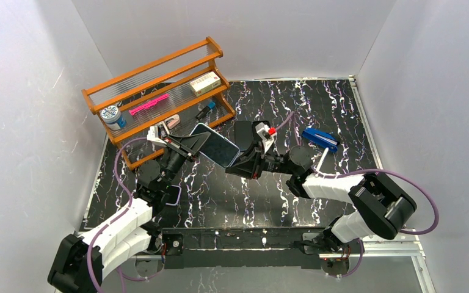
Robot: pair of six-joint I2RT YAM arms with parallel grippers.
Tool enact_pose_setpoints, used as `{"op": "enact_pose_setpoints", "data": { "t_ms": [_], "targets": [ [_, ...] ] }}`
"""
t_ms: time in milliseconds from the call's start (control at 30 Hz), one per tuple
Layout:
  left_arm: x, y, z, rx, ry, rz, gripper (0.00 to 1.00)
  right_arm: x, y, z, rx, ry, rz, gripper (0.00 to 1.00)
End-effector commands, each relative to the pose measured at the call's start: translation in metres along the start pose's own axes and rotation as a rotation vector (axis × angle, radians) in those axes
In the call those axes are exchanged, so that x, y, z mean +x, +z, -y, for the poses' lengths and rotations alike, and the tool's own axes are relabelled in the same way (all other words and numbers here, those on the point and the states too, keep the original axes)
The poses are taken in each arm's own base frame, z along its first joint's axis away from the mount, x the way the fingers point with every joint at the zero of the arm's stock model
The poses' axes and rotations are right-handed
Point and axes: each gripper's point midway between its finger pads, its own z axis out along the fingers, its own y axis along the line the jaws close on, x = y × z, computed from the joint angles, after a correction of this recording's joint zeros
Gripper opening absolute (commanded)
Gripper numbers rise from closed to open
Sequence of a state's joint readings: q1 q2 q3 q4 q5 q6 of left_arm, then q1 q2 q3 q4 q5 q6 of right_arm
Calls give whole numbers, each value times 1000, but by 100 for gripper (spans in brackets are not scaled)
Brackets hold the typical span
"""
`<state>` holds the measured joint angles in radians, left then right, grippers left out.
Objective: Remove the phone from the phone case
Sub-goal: Remove the phone case from the phone.
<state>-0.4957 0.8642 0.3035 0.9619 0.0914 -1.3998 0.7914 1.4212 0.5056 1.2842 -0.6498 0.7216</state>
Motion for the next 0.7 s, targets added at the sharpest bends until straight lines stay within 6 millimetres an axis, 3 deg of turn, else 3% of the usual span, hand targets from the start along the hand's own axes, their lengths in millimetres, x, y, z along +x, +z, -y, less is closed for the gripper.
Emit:
{"op": "enact_pose_setpoints", "data": {
  "t_ms": [0, 300, 400, 567, 667],
  "targets": [
    [13, -3, 24, 52, -55, -70, 0, -12, 8, 5, -29, -287, -40, 1],
    [17, 0, 27, 53, -46, -99, 0, -23, 7, 12, 11, -338, -50, 1],
    [16, -1, 31, 68, -14, -95, 0, -25, -1, 23, 80, -253, -23, 12],
    [8, -2, 26, 52, 62, -45, 0, -28, -17, 19, 137, -85, 37, 40],
    [2, -3, 17, 27, 102, -13, 0, -30, -26, 10, 166, 8, 56, 46]
  ]
}}
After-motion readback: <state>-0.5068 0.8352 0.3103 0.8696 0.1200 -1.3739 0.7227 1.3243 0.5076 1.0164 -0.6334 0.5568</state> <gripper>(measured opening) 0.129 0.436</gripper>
